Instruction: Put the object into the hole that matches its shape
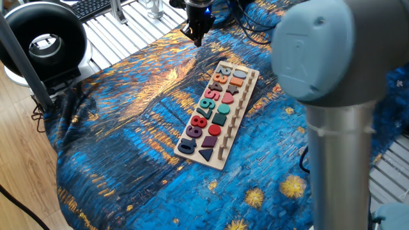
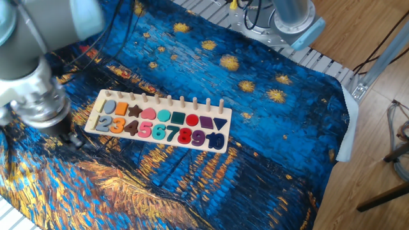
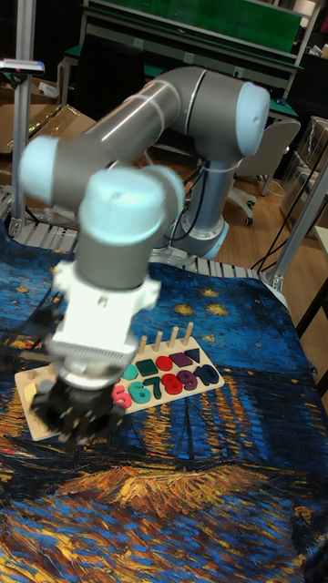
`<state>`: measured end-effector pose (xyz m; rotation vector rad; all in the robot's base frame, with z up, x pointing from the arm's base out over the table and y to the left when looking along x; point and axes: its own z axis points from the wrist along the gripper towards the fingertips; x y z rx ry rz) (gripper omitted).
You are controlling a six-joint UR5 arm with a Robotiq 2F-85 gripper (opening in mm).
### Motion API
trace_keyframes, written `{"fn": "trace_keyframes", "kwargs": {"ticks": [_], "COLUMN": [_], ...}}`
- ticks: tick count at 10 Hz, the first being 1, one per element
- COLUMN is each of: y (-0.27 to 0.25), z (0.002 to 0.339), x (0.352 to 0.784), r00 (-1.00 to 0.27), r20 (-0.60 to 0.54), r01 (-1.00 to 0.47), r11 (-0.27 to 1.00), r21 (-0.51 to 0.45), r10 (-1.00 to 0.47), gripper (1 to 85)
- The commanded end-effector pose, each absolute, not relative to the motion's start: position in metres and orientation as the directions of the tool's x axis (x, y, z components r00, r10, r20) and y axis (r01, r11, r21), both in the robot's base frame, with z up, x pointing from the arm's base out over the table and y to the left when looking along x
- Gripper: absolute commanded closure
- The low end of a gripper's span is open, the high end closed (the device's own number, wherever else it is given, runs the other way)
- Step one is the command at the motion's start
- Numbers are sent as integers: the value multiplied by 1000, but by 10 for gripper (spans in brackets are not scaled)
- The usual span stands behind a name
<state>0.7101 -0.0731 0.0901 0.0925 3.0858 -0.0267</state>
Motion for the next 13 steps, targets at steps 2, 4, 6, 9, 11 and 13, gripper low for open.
{"fn": "trace_keyframes", "kwargs": {"ticks": [2, 4, 6, 9, 11, 13], "y": [-35, -50, -63, -74, -78, -82], "z": [115, 108, 98, 91, 89, 87], "x": [688, 694, 696, 694, 692, 691], "r00": [-977, -973, -975, -984, -987, -989], "r20": [-25, -24, -24, -22, -19, -18], "r01": [214, 229, 220, 174, 159, 147], "r11": [977, 973, 975, 984, 987, 989], "r21": [-23, -8, 20, 22, 15, 8], "r10": [213, 228, 220, 175, 160, 147], "gripper": [847, 847, 847, 847, 847, 847]}}
